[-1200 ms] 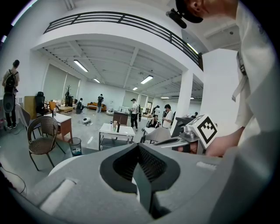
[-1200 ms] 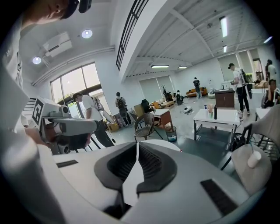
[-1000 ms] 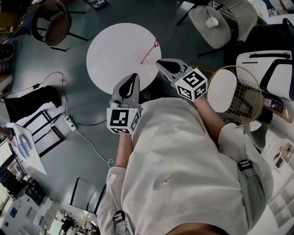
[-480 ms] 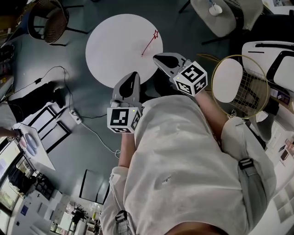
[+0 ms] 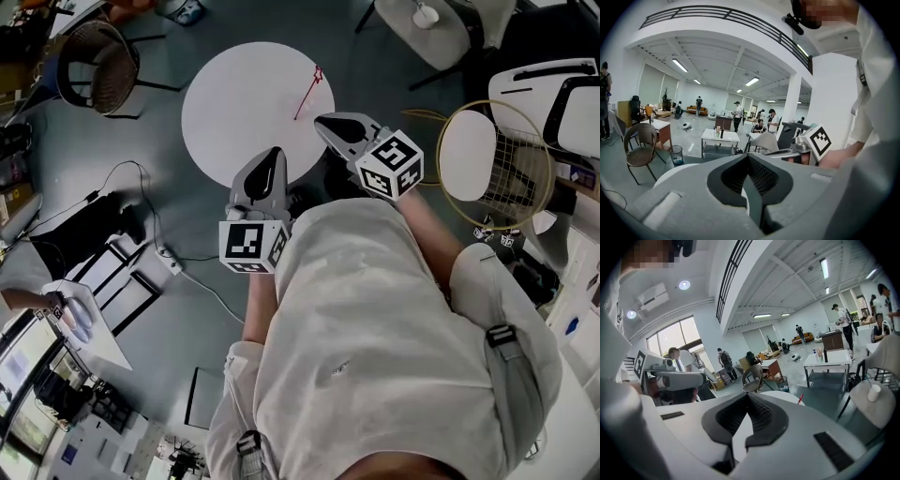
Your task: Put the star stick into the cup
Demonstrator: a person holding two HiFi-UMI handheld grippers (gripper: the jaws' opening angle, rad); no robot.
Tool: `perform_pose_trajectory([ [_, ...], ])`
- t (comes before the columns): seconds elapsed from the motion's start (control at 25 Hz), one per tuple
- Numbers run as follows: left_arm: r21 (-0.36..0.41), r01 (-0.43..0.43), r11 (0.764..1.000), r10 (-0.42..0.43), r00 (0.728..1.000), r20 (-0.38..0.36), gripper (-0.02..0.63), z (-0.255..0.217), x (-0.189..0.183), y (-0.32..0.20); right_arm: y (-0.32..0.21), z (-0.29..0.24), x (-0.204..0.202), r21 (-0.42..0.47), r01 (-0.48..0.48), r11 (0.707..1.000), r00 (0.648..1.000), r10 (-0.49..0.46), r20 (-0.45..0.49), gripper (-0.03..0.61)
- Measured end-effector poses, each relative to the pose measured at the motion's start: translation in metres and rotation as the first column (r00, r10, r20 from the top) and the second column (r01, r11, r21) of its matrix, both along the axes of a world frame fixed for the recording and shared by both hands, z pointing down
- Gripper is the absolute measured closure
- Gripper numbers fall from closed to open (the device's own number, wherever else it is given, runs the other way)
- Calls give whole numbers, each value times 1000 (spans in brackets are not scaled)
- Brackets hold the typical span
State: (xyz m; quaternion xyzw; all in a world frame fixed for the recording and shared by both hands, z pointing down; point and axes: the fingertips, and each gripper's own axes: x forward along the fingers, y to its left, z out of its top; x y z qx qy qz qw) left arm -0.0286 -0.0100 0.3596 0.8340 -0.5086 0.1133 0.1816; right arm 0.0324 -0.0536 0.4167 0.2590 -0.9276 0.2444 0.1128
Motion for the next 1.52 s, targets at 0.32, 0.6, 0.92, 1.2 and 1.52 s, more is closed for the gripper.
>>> perform_pose_trajectory([
  [0.32, -24, 16, 1000, -17, 999, -38, 603, 5, -50, 53, 46, -9, -40, -43, -41, 998, 999, 43, 23, 571],
  [0.6, -24, -15, 1000, 12, 994, -111, 603, 13, -67, 83, 85, -14, -49, -29, -76, 997, 997, 75, -28, 571],
  [0.92, -22, -129, 991, 125, 983, -136, 603, 17, -60, 96, 112, -22, -34, -12, -172, 985, 985, 171, -38, 571],
  [1.2, -27, -186, 982, 181, 976, -121, 603, 20, -67, 104, 126, -36, -29, 29, -239, 971, 971, 239, -27, 571],
  [1.52, 18, -186, 982, 187, 978, -96, 603, 5, -81, 110, 136, -41, -35, 37, -253, 967, 967, 253, -4, 572],
])
